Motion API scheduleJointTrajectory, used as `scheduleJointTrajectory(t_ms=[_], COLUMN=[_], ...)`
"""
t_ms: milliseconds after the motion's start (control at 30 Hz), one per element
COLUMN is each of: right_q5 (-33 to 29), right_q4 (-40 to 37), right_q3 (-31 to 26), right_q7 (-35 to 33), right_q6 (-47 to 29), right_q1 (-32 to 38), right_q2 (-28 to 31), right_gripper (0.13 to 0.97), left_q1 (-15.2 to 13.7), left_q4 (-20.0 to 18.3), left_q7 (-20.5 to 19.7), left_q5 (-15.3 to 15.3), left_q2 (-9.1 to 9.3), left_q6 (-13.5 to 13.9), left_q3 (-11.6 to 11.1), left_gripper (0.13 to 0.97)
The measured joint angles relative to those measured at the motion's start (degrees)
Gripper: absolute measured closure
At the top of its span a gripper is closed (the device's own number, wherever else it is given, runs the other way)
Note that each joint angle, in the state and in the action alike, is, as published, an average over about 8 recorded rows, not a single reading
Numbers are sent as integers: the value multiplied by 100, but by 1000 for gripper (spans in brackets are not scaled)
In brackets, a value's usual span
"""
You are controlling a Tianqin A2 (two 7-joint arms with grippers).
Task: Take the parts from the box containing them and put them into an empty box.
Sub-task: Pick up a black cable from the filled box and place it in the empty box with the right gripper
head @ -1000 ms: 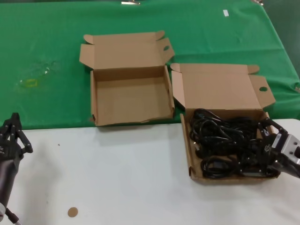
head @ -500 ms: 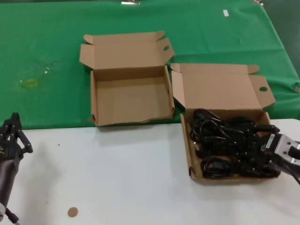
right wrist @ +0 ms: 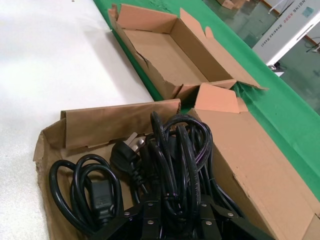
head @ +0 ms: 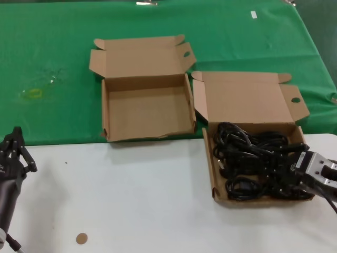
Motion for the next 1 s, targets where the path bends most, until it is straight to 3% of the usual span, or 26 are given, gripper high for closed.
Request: scheduleJointTrajectory(t_ms=[133,567,1000], right_q5=[-67,-366,-1240], right_q4=[72,502,278], right_q3=[202,839,695], right_q7=[-19,142,327], right_q6=[-105,-443,-1180], right_q1=[-94,-225,954], right_q2=[-51,-90,-930], right_gripper=[851,853,854], left_q1=[0,0,0], left_q4=[0,0,0], left_q7=[0,1,1], left_q5=[0,0,0], left_q2=[0,0,0], left_q6=[0,0,0], left_q3=[0,0,0], left_gripper=[953,953,953])
